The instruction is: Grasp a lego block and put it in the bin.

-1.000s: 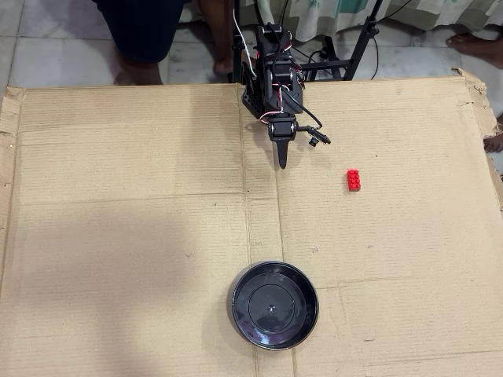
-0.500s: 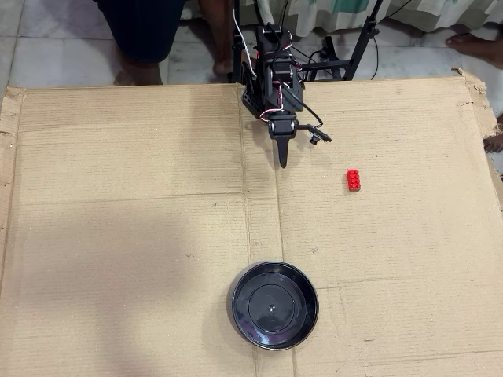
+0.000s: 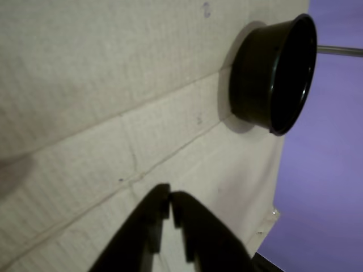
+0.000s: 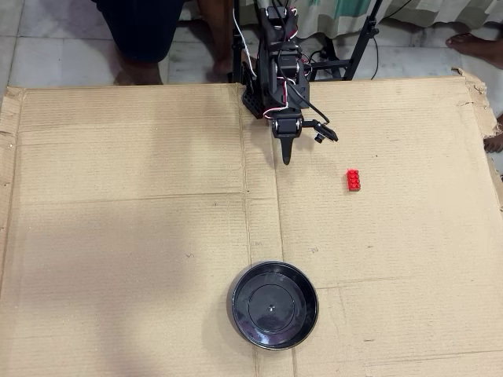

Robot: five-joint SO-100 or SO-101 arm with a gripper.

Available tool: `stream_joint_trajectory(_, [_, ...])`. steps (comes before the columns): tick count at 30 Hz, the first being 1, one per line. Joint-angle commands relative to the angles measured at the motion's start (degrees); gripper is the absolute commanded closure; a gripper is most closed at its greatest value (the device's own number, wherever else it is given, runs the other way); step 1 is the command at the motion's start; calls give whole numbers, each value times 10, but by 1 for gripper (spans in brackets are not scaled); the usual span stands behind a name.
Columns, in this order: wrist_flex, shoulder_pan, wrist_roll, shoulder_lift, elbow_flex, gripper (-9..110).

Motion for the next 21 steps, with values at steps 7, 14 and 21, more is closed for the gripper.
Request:
stream_joint_trajectory(7, [140,-49,4,-202,-294,101])
stream_joint_trajectory(14, [243,-78,4,-314,-467,101])
stream_joint_trajectory(21, [310,-103,4,-388,-564,101])
